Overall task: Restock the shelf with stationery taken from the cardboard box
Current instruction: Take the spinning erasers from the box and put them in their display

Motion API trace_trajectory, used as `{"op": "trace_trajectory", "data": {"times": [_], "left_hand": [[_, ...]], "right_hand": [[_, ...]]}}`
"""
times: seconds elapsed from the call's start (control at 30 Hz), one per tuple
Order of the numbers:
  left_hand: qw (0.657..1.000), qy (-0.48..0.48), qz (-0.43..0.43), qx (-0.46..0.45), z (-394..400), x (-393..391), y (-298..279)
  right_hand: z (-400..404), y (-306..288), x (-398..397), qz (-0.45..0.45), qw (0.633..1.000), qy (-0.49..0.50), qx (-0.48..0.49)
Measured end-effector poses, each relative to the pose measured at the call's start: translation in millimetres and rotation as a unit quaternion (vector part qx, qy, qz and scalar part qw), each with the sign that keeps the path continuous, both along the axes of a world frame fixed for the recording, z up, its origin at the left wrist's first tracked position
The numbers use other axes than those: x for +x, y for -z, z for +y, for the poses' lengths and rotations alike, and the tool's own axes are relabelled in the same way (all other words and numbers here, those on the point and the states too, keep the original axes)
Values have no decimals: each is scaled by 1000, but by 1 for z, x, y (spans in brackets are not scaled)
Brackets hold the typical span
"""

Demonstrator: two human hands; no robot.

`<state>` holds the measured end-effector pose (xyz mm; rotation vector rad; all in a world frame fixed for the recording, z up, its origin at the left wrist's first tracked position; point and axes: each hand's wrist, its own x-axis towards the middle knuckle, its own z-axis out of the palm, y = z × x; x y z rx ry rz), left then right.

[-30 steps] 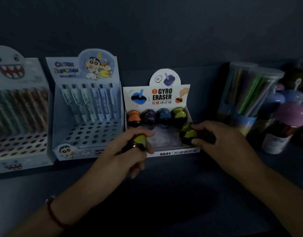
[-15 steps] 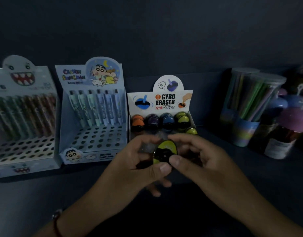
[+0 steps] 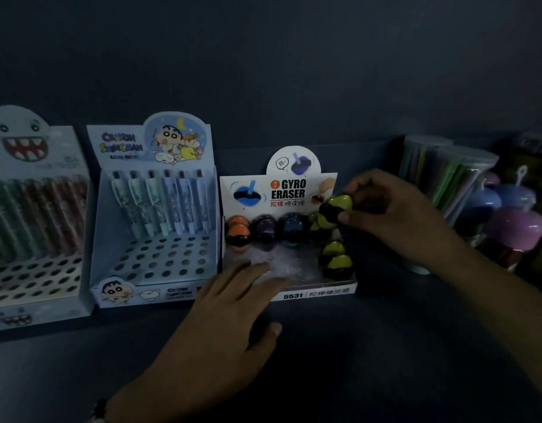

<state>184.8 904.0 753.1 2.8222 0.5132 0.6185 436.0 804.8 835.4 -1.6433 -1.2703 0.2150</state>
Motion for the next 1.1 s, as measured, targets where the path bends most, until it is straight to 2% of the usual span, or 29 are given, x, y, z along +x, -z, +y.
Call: {"op": "trace_trajectory", "data": {"times": [0.1, 0.2, 0.4, 0.67, 0.77, 0.93, 1.1], "left_hand": [[999, 0, 13, 32, 6, 3, 7], [998, 4, -1, 66, 10, 5, 11], [996, 1, -17, 83, 10, 7, 12], [999, -18, 10, 33, -5, 5, 4], [1000, 9, 6, -11, -10, 3, 0], [997, 58, -25, -39, -19, -1, -9], [984, 134, -62, -100, -35, -10, -18]], "right_hand": [[14, 7, 19, -43, 997, -38, -59], [24, 13, 29, -130, 982, -42, -131], [34, 12, 34, -199, 962, -61, -175], [42, 4, 28, -192, 955, 9, -227], [41, -1, 21, -189, 948, 32, -254], [25, -1, -4, -240, 918, 89, -302], [-35, 13, -63, -208, 940, 162, -215]]}}
